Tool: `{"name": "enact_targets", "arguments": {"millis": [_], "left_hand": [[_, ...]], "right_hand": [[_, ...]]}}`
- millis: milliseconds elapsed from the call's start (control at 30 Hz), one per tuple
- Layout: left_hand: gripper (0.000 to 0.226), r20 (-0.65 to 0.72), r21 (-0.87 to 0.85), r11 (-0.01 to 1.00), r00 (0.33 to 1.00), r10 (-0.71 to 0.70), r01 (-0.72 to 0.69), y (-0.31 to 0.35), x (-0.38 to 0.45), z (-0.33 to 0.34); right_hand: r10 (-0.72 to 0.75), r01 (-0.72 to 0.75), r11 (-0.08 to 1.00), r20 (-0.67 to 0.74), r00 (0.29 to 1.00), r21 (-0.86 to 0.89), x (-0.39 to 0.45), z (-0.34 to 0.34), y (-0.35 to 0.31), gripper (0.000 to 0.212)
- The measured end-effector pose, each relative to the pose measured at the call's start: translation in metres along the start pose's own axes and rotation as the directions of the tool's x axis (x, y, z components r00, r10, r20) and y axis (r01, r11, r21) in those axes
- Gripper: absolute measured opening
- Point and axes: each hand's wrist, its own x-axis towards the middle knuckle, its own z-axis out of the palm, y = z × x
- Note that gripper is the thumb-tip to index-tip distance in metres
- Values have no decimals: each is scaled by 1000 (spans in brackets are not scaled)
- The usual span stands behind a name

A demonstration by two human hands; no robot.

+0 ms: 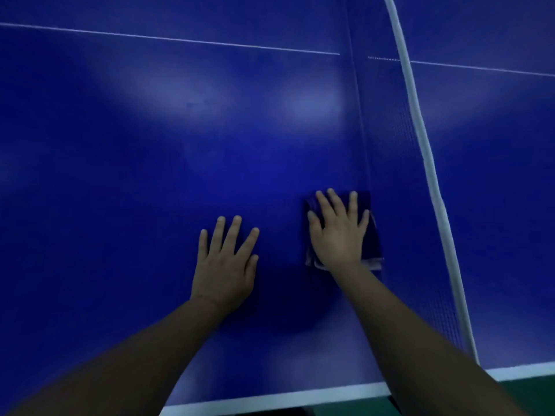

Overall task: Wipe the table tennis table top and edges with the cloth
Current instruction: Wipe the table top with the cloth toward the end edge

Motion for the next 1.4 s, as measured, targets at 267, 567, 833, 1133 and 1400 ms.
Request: {"name": "enact_targets", "arguments": {"millis": [267,567,833,1133,1400], "left_hand": [[57,42,34,999,999,16,-17,5,-34,4],[56,8,38,998,999,40,-41,9,-60,11],[55,-4,40,995,996,88,-88,3,-77,13],[56,8,40,994,995,99,-99,6,-96,17],[56,-8,51,994,995,101,-100,7,-108,20]], "right_hand": [[-262,266,964,110,959,-28,-121,9,62,56],[59,-58,998,-38,998,22,-74,14,-15,53],[-255,258,963,40,966,-78,-184,30,37,50],[142,-140,990,-55,988,31,-92,18,6,51],[-390,393,910,44,920,-131,-186,31,61,51]]}}
